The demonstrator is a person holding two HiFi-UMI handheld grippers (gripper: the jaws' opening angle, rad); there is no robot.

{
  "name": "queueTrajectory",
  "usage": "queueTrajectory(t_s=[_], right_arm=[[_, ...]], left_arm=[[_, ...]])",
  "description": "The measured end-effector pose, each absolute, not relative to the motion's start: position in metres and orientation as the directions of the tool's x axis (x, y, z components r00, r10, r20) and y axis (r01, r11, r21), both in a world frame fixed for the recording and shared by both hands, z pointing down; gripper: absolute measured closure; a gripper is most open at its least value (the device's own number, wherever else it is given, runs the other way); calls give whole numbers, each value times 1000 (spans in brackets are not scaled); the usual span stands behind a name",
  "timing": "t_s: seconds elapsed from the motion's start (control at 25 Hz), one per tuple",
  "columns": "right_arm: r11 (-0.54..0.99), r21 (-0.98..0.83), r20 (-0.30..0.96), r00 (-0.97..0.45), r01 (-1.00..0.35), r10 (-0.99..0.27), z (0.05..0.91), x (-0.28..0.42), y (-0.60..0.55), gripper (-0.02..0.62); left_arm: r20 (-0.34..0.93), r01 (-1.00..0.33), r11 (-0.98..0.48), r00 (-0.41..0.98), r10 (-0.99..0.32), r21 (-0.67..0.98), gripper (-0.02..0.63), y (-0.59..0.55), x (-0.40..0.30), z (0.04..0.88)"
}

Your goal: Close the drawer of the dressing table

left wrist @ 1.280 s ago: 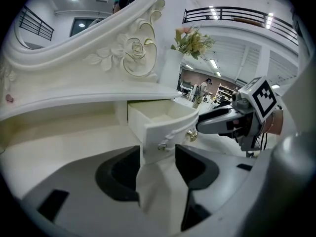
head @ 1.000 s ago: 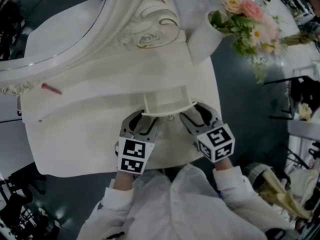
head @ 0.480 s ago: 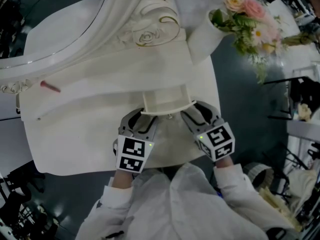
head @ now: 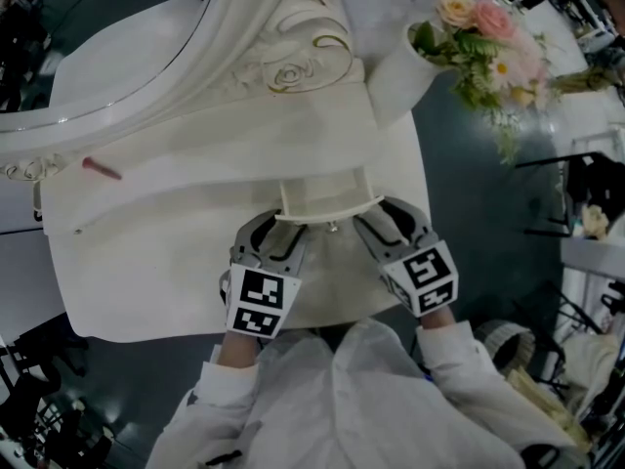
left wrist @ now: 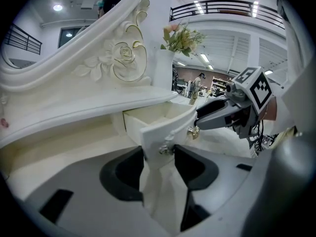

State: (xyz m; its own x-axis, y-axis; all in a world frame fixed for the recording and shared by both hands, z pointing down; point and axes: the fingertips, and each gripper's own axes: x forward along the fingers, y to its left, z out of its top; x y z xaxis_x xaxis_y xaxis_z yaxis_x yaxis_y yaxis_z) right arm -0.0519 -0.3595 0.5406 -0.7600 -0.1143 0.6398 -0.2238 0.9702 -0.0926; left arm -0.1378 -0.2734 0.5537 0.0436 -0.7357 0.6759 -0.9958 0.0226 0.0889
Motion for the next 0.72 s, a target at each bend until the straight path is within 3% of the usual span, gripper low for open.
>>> queueTrajectory(t_s=[0.72], right_arm=[[985,4,633,-762,-171,-135,527,-55,-361,403]], left_arm=[[639,-1000,0,19,-769,30,413,-277,-139,545]])
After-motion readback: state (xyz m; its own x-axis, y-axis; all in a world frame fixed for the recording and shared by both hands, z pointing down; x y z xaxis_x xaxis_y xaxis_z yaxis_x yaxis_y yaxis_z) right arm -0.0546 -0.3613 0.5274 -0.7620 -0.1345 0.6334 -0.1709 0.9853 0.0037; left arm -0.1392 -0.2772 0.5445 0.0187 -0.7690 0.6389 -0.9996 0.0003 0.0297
